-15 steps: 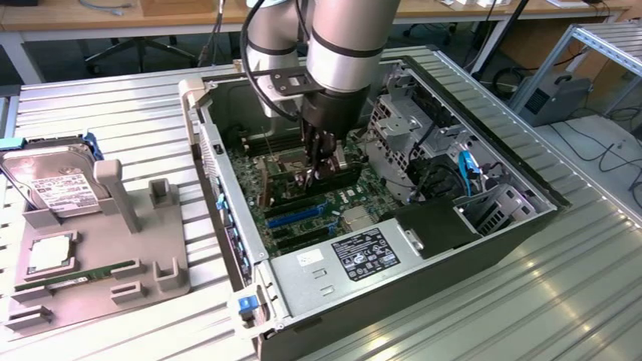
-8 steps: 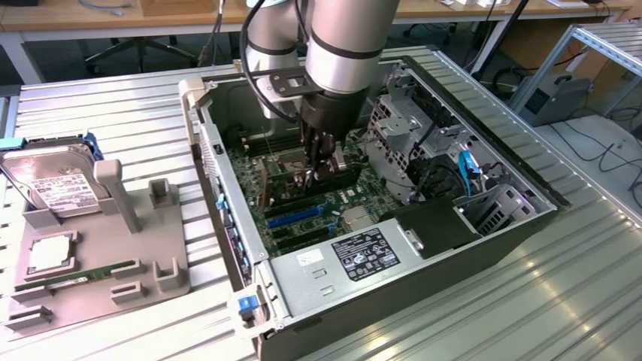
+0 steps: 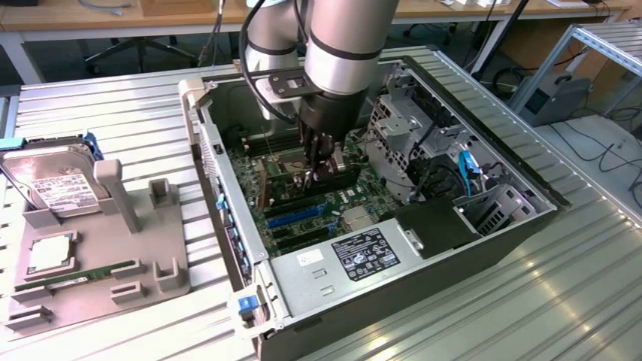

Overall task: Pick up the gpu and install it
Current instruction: 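Insert the gpu into the slot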

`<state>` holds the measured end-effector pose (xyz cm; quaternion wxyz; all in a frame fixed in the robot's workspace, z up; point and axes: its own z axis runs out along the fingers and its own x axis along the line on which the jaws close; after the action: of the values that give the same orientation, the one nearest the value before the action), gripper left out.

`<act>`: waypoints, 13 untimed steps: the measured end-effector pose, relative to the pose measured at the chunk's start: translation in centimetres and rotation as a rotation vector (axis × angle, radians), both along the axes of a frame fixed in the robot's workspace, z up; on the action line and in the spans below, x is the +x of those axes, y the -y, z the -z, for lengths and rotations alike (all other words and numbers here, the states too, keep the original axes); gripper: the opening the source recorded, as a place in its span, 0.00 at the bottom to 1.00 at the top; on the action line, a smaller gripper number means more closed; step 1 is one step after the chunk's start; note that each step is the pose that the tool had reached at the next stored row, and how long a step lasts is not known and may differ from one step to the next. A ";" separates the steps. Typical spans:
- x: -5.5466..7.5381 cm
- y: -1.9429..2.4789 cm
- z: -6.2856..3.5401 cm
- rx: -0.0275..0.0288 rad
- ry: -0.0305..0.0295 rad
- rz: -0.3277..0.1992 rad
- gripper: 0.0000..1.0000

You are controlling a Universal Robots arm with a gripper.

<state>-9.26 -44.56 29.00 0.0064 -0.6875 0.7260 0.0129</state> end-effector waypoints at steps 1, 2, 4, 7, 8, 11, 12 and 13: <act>0.0 0.00 0.01 0.0000 0.0000 0.000 0.27; 0.0 0.00 0.03 0.0000 0.0000 0.000 0.27; -0.1 0.00 0.07 0.0000 0.0000 0.000 0.27; -0.1 0.01 0.11 0.0000 0.0000 0.000 0.27; -0.1 0.02 0.12 0.0001 0.0001 0.000 0.27; -0.2 0.02 0.15 0.0000 0.0000 0.000 0.27; -0.2 0.03 0.16 0.0001 0.0001 0.000 0.27; -0.2 0.04 0.17 0.0003 0.0001 0.000 0.27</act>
<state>-9.49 -44.60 28.83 0.0065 -0.6876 0.7260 0.0130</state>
